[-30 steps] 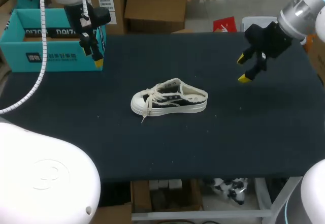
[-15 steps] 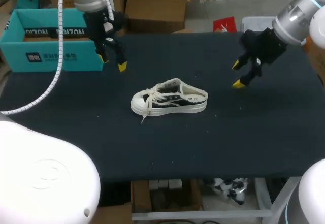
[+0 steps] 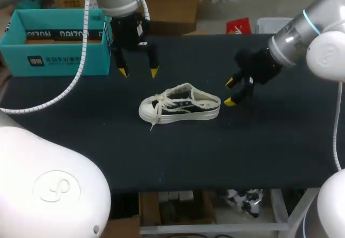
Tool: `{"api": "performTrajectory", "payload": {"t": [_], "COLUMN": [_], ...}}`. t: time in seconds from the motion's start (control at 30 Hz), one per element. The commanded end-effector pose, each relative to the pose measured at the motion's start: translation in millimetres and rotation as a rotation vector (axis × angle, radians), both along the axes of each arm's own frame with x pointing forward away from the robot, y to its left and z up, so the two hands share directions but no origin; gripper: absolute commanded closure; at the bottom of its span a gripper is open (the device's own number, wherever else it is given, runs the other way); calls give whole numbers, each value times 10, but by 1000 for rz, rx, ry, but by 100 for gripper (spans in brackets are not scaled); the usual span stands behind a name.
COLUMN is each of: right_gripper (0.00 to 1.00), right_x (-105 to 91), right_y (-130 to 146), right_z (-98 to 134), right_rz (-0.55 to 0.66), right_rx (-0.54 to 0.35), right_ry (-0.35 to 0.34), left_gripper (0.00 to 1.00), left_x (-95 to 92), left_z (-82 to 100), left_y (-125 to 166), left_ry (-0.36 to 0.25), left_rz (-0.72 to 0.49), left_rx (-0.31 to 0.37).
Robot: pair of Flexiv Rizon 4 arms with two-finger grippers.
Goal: Open the shoe tongue, take the insole out of the shoe, put the insole back into the shoe, and pack the shoe into the shoebox
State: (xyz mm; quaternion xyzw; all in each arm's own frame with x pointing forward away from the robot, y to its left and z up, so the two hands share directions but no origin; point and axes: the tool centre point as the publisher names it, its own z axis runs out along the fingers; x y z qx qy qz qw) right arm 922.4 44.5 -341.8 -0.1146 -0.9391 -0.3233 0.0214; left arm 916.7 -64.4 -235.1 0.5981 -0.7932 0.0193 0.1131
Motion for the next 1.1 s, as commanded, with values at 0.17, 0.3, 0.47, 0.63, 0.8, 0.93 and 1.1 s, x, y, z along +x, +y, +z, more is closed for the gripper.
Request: {"api": "performTrajectory", "payload": {"t": [0.17,0.3,0.47,0.63,0.8,0.93,1.1], "right_gripper": [0,0,0,0,0,0,0], "right_x": [-10,75,209,293,315,344,320], "right_y": [57,52,42,51,51,63,122], "right_z": [-264,-266,-310,-497,-579,-629,-706], "right_rz": [6,12,8,18,27,36,54], "right_rx": [68,83,113,145,180,210,258], "right_ry": [-71,-94,-118,-91,-92,-99,-104], "left_gripper": [0,0,0,0,0,0,0], "left_x": [-26,-26,20,47,-37,-89,-78], "left_z": [5,5,-8,-151,-200,-220,-271], "left_y": [-205,-205,-222,-335,-456,-542,-616], "left_ry": [-5,-5,35,82,54,55,58], "left_rz": [-71,-71,8,177,255,252,248], "left_rx": [55,55,56,77,92,95,102]}}
